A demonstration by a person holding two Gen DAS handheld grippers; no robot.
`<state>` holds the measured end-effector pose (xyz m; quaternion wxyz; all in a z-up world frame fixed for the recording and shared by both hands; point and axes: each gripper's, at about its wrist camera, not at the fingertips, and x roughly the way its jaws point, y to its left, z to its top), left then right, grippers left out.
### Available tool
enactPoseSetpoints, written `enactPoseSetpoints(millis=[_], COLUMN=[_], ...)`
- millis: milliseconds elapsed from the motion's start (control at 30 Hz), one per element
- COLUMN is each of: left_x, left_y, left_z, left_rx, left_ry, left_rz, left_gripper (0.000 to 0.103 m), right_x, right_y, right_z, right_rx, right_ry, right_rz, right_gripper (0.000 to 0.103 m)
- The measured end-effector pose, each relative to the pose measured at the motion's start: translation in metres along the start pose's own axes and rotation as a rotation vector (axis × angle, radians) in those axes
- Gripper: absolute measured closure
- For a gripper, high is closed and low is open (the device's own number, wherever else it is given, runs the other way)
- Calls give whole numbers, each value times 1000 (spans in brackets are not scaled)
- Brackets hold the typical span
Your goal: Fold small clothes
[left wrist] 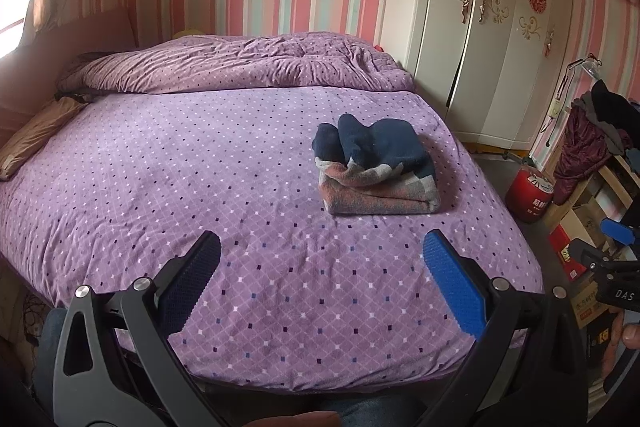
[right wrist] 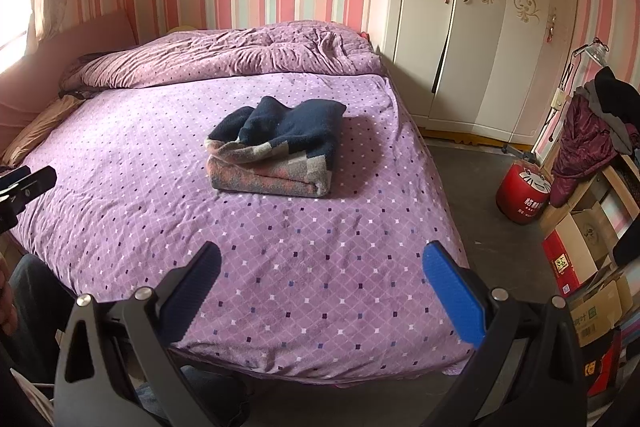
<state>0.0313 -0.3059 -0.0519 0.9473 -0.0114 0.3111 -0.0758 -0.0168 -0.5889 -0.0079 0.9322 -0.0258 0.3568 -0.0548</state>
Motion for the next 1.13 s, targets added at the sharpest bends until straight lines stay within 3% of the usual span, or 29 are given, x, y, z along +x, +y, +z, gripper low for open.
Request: enactPoseSetpoints(millis=[400,667,1133], left_x=[1,-12,-7], left_y=[1,-2,-1], left_z=[0,1,0], left_rx=[-1,13,8], left_ry=[2,-81,-42], left_rz=[8,52,39], left_gripper=[3,3,3], right_x=[4,7,6], right_y=[4,2,-2], right_z=[1,1,-1], right_rx=[-12,-15,-2], right_ry=[15,19,15], right_rz=[-2,1,0], right_gripper=[2,2,2])
